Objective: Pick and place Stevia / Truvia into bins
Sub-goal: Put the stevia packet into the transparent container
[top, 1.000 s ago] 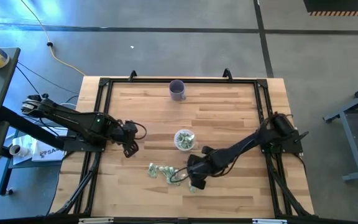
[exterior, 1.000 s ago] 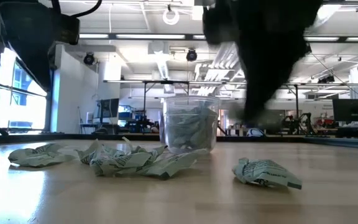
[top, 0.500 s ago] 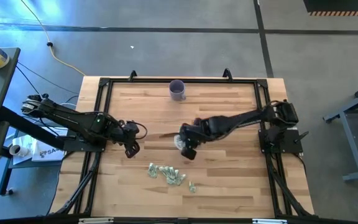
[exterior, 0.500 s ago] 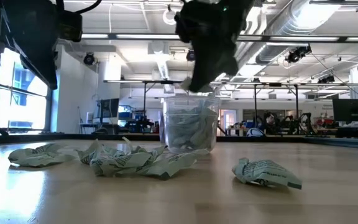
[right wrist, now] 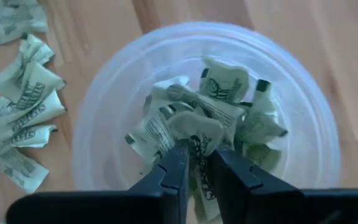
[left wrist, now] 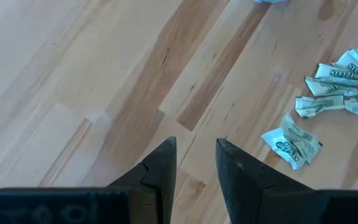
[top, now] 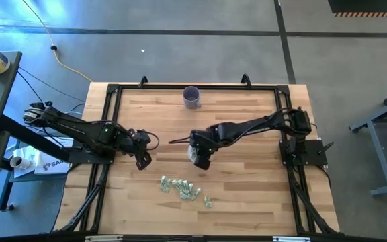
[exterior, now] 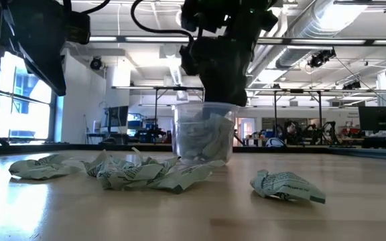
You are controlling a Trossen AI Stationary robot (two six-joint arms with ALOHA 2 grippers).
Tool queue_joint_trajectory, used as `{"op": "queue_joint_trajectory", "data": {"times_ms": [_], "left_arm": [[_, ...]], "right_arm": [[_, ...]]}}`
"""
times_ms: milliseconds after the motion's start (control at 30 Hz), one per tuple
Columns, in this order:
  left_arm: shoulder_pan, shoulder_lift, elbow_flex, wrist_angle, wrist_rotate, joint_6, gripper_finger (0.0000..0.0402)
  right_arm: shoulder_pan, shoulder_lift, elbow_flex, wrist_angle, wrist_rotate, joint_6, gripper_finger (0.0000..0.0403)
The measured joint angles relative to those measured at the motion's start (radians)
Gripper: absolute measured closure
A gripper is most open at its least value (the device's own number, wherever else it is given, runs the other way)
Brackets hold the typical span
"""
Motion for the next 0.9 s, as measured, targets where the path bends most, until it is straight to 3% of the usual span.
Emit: {"op": "queue_joint_trajectory", "data": {"times_ms": [300, 667, 800, 900], "left_arm": [[0.000, 0.000, 0.000, 0.006, -0.003, -0.004, 0.0254], [0.000, 0.000, 0.001, 0.026, 0.025, -0.007, 0.0254], [0.000, 0.000, -0.012, 0.036, 0.069, -0.038, 0.0254], [0.000, 0.014, -0.047, 0.058, 0.112, -0.211, 0.0254]], "right_arm": [[0.014, -0.018, 0.000, -0.022, -0.004, -0.019, 0.0315], [0.018, -0.066, 0.003, -0.052, 0.012, -0.103, 0.0224], [0.052, -0.121, 0.014, -0.062, 0.153, -0.165, 0.0196], [0.080, -0.163, 0.015, -0.161, 0.257, -0.172, 0.0179]]}}
